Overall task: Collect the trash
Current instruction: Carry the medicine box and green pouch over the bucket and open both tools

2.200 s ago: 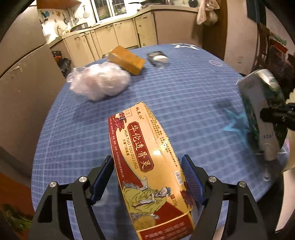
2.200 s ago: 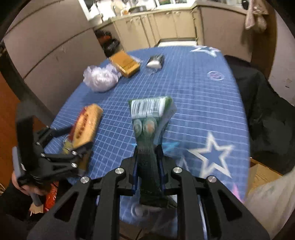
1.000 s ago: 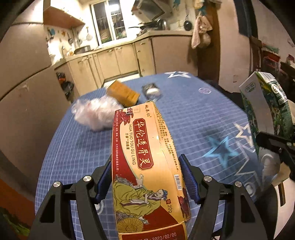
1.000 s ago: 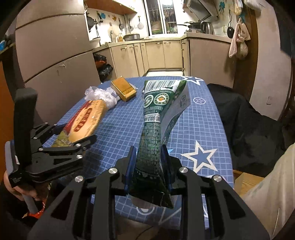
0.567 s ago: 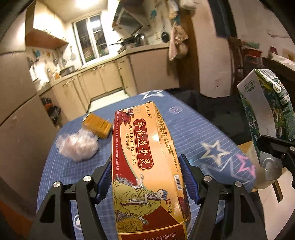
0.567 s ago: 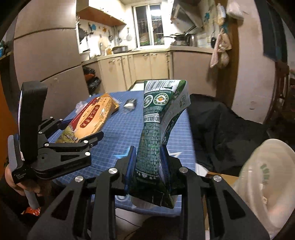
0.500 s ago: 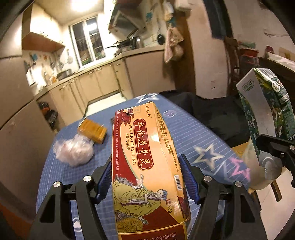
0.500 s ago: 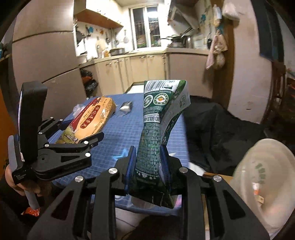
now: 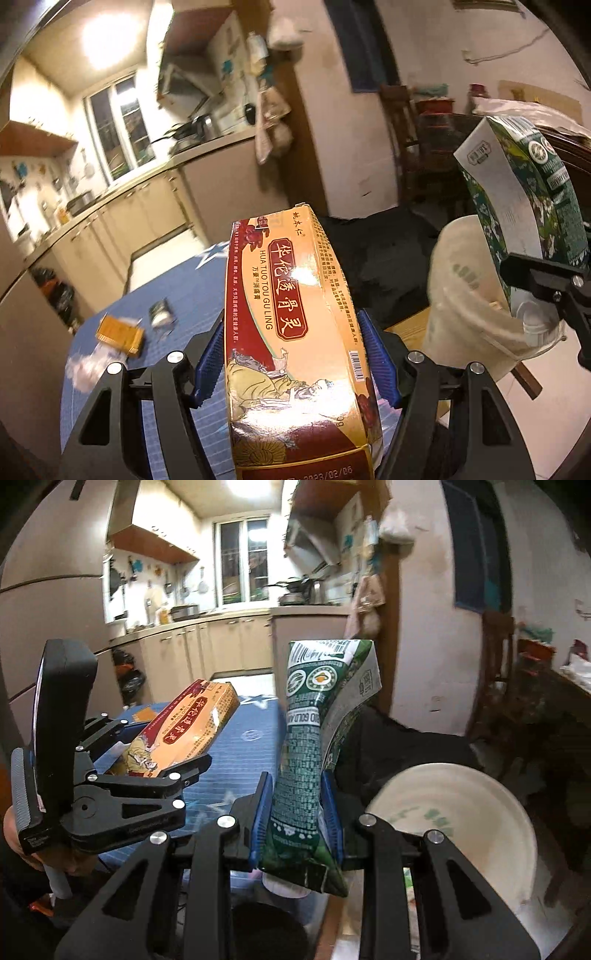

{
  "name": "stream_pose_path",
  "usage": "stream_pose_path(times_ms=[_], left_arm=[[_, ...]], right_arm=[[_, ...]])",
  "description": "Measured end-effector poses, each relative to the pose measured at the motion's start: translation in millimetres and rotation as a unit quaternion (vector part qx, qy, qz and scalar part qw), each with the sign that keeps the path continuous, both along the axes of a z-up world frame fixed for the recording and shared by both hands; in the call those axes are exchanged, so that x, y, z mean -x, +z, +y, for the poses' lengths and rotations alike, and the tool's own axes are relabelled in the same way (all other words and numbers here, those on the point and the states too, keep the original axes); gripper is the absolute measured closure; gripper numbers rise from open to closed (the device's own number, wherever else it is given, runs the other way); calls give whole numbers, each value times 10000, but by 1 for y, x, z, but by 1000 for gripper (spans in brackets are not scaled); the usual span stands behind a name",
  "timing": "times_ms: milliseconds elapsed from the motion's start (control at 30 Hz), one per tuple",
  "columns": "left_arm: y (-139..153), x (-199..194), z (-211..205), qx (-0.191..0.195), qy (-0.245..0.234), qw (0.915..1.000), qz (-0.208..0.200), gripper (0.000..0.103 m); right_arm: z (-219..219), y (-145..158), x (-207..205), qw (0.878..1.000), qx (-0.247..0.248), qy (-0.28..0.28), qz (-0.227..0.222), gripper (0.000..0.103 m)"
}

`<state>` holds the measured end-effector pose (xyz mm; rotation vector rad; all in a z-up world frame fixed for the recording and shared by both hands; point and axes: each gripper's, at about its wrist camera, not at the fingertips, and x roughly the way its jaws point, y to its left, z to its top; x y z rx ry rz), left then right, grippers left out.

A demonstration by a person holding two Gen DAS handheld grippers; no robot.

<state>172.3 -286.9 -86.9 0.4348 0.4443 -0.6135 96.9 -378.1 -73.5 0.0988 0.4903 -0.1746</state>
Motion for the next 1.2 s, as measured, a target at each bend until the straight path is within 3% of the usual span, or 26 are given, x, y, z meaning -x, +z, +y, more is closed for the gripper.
stream_pose_path(times_ms=[300,633,867,1200], left_arm=[[6,24,-70,-47,-744,9972,17,34],[-4,40,-140,-94,-1681,9852,312,34],[-13,36,-180,-49,-1954,9792,537,34],[-33,22,-199,-183,-1887,9798,635,34]], right_arm=[[-51,7,30,9970,291,-710,-44,77],[-104,-7,58,9898,312,-1374,223,77],[-126,-21,60,9874,233,-1501,447,77],[-131,-31,55,9872,288,-1467,563,77]])
